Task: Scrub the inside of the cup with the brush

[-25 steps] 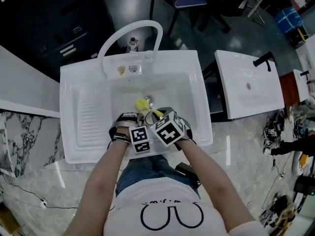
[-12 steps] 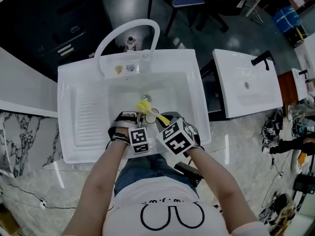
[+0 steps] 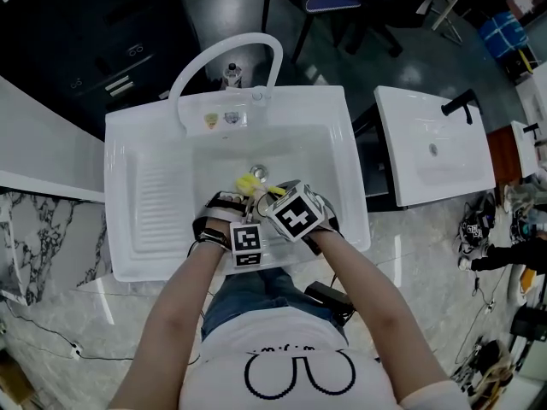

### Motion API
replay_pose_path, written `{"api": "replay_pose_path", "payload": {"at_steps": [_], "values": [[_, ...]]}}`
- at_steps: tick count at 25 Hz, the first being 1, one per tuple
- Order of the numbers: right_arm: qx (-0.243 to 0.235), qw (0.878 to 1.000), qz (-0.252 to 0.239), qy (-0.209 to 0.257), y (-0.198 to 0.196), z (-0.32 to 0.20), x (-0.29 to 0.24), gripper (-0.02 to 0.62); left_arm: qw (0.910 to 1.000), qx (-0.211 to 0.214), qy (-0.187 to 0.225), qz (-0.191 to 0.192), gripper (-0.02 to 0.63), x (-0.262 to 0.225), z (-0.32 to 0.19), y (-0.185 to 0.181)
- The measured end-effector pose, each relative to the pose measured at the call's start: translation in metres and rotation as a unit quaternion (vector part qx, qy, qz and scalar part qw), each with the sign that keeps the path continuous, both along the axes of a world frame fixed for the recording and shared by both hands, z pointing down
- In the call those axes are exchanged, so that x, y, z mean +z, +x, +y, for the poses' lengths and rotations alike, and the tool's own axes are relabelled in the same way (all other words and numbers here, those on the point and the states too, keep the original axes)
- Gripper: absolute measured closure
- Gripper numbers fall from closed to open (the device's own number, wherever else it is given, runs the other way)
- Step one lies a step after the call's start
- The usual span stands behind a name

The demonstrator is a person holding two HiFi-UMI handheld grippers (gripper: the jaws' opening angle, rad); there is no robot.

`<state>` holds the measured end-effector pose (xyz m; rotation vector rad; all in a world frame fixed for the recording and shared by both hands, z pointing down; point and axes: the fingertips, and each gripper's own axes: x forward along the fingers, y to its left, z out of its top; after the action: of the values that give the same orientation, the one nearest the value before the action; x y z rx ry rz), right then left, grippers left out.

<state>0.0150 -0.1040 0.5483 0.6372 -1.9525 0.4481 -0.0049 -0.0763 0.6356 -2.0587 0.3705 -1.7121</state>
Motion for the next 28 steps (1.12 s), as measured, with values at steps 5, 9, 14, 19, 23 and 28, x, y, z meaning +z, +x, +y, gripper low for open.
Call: {"api": "replay_pose_path", "payload": {"at_steps": [5,9,14,19,23,28], "values": [[0.086,0.994,-0.037,-0.054,0.021,-0.02,0.017,0.558,0.9999,-0.007,-0.008,0.002,0.54,0.0,0.002,-0.003],[0.138,0.984,-0.069,-0.09,0.036,-0.026,0.021,0.557,0.9991,-0.033,-0.022,0.014,0.54,0.002,0.003,-0.01],[0.188,0.97,-0.105,-0.112,0.058,-0.024,0.02,0.557,0.9955,-0.074,-0.05,0.029,0.54,0.006,0.005,-0.018],[0.192,0.973,-0.085,-0.097,0.082,-0.012,0.013,0.558,0.982,-0.148,-0.098,0.063,0.541,0.012,0.002,-0.029],[0.176,0.979,-0.088,-0.048,0.088,-0.004,-0.011,0.558,0.9641,-0.206,-0.139,0.093,0.541,0.013,-0.005,-0.034],[0.171,0.979,-0.108,0.024,0.088,0.0,-0.054,0.558,0.9317,-0.288,-0.183,0.125,0.541,0.018,-0.01,-0.046]]}}
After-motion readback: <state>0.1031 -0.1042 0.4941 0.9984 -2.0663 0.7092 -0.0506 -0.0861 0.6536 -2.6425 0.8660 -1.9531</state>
